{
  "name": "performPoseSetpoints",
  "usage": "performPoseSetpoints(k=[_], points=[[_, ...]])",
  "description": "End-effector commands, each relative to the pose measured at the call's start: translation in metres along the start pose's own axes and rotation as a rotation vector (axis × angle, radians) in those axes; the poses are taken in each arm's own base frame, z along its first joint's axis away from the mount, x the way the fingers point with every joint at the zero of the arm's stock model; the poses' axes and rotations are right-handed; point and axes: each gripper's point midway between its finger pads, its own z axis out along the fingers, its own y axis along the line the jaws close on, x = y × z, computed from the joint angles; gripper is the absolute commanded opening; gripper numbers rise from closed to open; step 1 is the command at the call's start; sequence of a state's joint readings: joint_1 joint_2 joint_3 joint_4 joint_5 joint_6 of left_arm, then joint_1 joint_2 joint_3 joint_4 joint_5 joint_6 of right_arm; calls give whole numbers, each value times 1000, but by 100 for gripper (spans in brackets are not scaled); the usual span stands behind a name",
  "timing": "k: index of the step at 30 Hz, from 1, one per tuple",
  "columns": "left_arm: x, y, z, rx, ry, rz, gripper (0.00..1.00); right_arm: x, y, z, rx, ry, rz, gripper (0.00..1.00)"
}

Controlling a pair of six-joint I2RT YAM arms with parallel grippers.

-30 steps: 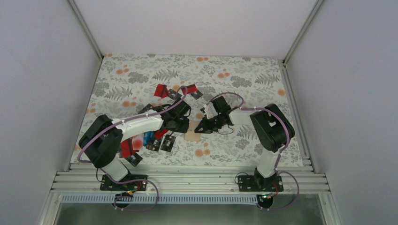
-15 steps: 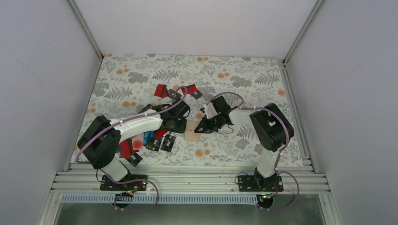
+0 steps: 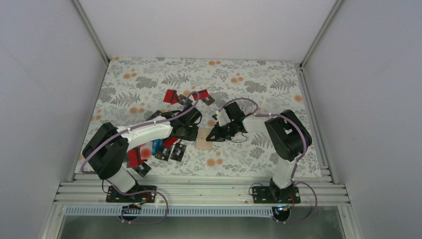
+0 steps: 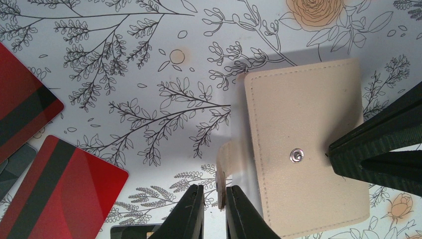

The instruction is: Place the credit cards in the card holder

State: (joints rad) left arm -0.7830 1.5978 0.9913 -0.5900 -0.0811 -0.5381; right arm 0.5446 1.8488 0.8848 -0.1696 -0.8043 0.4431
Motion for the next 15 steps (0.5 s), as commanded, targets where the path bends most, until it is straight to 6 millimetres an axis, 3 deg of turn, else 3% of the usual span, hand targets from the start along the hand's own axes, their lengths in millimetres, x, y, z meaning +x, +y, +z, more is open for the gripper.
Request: performPoseSetpoints(k=[1, 15], points=[[-11, -8, -2, 22, -31, 12, 13, 15, -38, 13, 135, 37, 56, 4], [-10, -11, 3, 34, -18, 18, 9, 18, -39, 14, 135, 46, 57, 4]])
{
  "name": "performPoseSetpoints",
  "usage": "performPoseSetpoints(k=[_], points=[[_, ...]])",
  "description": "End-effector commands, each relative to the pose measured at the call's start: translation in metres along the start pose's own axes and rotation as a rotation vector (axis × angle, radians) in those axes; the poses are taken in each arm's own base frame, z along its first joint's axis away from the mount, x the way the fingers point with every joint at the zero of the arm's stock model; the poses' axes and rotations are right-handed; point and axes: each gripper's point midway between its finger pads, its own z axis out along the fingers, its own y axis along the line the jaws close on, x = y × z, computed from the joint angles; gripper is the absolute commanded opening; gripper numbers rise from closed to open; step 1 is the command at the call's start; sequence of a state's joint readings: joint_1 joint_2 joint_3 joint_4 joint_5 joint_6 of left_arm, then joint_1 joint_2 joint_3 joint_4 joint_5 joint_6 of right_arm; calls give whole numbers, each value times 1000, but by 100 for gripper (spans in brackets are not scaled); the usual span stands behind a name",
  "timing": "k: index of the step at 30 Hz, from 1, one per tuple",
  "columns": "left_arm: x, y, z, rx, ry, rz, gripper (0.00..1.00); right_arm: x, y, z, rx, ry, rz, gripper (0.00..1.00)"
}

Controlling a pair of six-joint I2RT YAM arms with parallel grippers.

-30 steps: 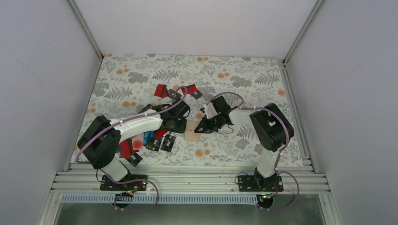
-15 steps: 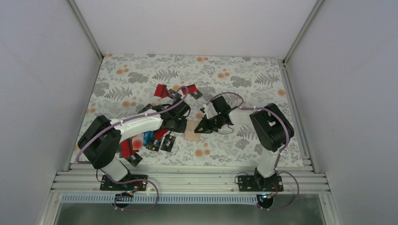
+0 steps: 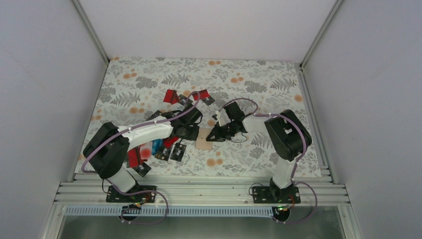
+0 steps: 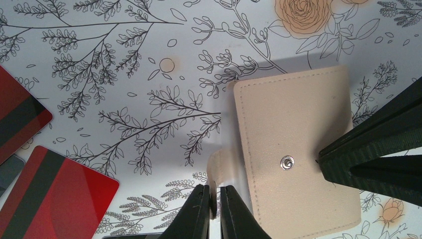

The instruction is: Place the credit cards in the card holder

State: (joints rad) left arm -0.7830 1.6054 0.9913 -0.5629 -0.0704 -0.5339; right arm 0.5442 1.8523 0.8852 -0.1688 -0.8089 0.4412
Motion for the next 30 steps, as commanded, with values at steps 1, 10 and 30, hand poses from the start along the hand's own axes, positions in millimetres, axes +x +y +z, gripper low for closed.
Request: performPoseSetpoints(k=[1, 10, 30], points=[[-6, -6, 1, 15, -5, 16, 9, 17, -39, 14, 138, 44, 57, 4], [-4, -6, 3, 14, -1, 14, 8, 17, -39, 13, 137, 44, 59, 4], [-11, -39, 1, 143, 26, 4, 2, 18, -40, 19, 138, 48, 103, 4]])
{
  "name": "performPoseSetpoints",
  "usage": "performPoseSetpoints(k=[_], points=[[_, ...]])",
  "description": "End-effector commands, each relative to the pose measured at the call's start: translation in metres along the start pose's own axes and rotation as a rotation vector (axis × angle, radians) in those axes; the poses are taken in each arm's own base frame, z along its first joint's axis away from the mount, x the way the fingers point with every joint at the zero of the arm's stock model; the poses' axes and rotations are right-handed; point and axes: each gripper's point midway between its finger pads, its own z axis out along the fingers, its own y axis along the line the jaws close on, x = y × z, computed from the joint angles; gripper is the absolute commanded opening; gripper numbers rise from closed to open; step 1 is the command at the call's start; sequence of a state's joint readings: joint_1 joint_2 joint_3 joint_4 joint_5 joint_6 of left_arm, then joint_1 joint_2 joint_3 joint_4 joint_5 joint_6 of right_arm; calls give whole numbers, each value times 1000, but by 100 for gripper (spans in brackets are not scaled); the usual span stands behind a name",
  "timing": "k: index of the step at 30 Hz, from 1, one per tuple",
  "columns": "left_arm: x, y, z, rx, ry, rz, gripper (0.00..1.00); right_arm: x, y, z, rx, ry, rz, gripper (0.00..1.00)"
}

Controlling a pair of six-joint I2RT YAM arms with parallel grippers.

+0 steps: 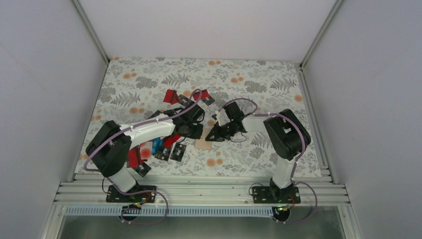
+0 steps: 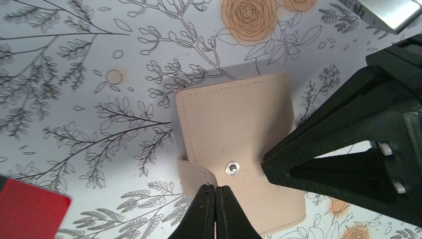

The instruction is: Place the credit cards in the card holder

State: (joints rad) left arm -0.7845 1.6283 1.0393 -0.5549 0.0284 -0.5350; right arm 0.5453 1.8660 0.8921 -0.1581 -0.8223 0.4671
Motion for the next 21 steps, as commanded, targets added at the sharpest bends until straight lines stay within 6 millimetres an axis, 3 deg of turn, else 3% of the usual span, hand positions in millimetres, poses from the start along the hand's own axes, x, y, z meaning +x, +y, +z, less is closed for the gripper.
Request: performPoseSetpoints(k=[1, 12, 21], points=[[-4, -16, 7, 40, 9, 8, 2, 19, -42, 17, 152, 43, 83, 4], [4, -26, 20, 27, 54, 34, 2, 20, -40, 16, 148, 40, 83, 4], [7, -19, 22, -29, 67, 39, 2, 21, -39, 16, 146, 43, 82, 4]])
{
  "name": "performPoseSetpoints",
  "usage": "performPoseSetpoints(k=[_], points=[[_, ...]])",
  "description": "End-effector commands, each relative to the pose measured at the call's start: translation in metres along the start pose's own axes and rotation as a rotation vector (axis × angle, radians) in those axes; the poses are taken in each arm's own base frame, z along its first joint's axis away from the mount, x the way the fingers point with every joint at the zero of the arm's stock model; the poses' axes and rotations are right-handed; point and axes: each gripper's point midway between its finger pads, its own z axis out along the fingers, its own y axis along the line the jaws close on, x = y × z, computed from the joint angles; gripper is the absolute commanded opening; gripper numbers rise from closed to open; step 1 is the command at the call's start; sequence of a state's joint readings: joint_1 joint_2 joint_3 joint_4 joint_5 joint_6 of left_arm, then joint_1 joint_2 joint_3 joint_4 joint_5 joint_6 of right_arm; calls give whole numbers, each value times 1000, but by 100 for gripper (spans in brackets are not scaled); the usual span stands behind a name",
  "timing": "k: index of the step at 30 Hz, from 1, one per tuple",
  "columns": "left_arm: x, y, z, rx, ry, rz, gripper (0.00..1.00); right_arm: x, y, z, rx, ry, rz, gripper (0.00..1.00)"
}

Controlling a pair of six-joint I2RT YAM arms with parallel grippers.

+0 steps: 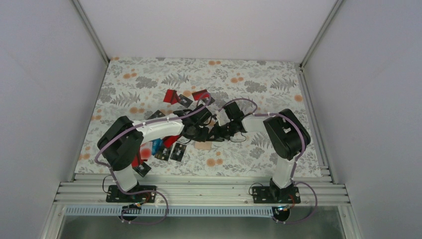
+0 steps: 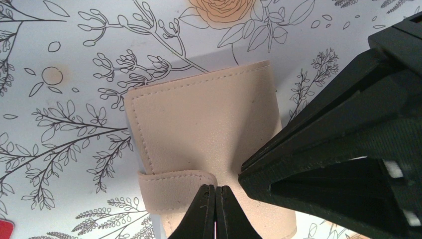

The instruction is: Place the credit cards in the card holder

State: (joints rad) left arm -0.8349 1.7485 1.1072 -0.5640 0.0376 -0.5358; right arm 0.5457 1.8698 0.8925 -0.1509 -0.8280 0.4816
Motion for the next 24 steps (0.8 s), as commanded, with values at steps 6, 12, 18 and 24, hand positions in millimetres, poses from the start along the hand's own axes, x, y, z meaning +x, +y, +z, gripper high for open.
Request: performPoseSetpoints(k=[6, 12, 18, 24], points=[[-4, 6, -11, -58, -16, -11, 2, 20, -39, 15, 149, 41, 70, 4], [-4, 4, -8, -51, -11, -5, 2, 20, -38, 15, 146, 44, 69, 4], [-7, -3, -4, -26, -8, 3, 2, 21, -38, 16, 145, 48, 69, 4], [-5, -5, 0, -22, 3, 8, 2, 22, -38, 17, 144, 51, 67, 4]])
